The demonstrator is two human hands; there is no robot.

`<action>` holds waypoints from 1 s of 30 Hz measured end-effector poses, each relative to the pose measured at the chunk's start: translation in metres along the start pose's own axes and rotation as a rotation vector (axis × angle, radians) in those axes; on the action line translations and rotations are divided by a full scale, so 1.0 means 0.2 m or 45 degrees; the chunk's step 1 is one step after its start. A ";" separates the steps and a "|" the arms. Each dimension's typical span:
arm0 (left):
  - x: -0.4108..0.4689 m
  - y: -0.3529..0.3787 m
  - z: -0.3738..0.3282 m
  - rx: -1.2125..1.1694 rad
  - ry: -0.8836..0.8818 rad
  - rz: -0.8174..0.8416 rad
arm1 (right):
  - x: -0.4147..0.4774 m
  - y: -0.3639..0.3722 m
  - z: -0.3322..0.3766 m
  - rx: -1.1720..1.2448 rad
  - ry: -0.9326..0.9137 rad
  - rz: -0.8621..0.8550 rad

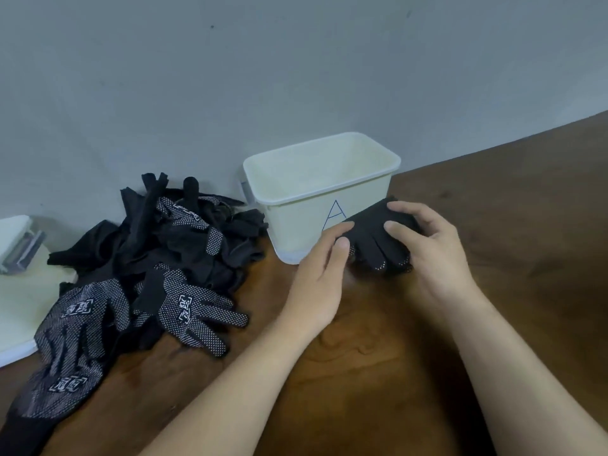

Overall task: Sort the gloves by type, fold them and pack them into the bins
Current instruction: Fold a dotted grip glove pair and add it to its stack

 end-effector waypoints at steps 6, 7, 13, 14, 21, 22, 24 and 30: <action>0.19 0.09 0.09 0.398 0.147 0.063 | 0.14 -0.13 -0.13 -0.072 0.098 -0.190; 0.20 0.09 0.11 0.425 0.165 0.044 | 0.14 -0.14 -0.15 -0.095 0.106 -0.196; 0.22 0.08 0.15 0.597 0.247 0.026 | 0.16 -0.16 -0.18 -0.221 0.128 -0.194; 0.22 0.09 0.15 0.619 0.240 0.037 | 0.16 -0.16 -0.18 -0.234 0.138 -0.195; 0.21 0.12 0.16 0.759 0.228 0.094 | 0.15 -0.17 -0.17 -0.522 0.085 -0.229; 0.21 0.12 0.17 0.768 0.226 0.094 | 0.15 -0.17 -0.16 -0.592 0.073 -0.231; 0.21 0.12 0.18 0.771 0.218 0.087 | 0.14 -0.17 -0.14 -0.758 0.034 -0.227; 0.22 0.13 0.22 0.791 0.133 0.115 | 0.12 -0.12 -0.13 -1.233 -0.091 -0.215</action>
Point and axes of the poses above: each hand's wrist, its own x-axis towards the middle knuckle, its own y-axis out of the palm, z = x × y, the point moved 7 cm from there along x, towards the middle knuckle, and after that the axes turned 15 degrees about -x, right-handed, at the moved point
